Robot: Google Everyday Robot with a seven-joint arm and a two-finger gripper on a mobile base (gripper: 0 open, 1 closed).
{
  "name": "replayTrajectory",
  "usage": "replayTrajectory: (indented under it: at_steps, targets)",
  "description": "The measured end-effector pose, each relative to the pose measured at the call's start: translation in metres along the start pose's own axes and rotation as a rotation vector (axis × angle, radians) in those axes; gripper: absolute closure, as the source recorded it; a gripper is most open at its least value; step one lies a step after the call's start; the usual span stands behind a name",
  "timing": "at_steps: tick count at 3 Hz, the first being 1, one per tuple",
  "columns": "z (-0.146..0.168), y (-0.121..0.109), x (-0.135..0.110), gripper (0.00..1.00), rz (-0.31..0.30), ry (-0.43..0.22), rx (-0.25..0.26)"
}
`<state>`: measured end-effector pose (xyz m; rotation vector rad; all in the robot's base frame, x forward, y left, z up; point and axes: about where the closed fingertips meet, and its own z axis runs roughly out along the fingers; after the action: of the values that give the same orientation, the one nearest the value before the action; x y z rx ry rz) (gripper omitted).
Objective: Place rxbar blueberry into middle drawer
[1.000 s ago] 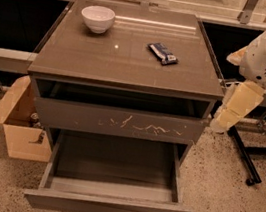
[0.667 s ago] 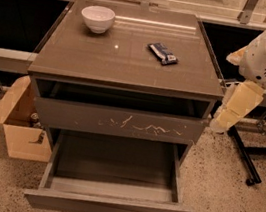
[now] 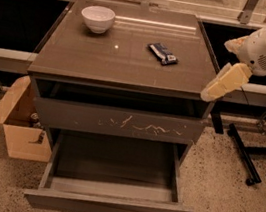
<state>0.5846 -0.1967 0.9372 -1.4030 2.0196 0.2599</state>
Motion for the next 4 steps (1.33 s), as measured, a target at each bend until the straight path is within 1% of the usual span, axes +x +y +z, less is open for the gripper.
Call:
replayTrajectory:
  at_steps: [1,2,3,4]
  targets:
    - [0.029,-0.043,-0.011,0.0,0.053,-0.087,0.001]
    - [0.06,-0.067,-0.032,0.0,0.082,-0.119,0.02]
    - [0.074,-0.085,-0.034,0.0,0.059,-0.086,0.093]
    - [0.079,-0.089,-0.033,0.0,0.068,-0.096,0.094]
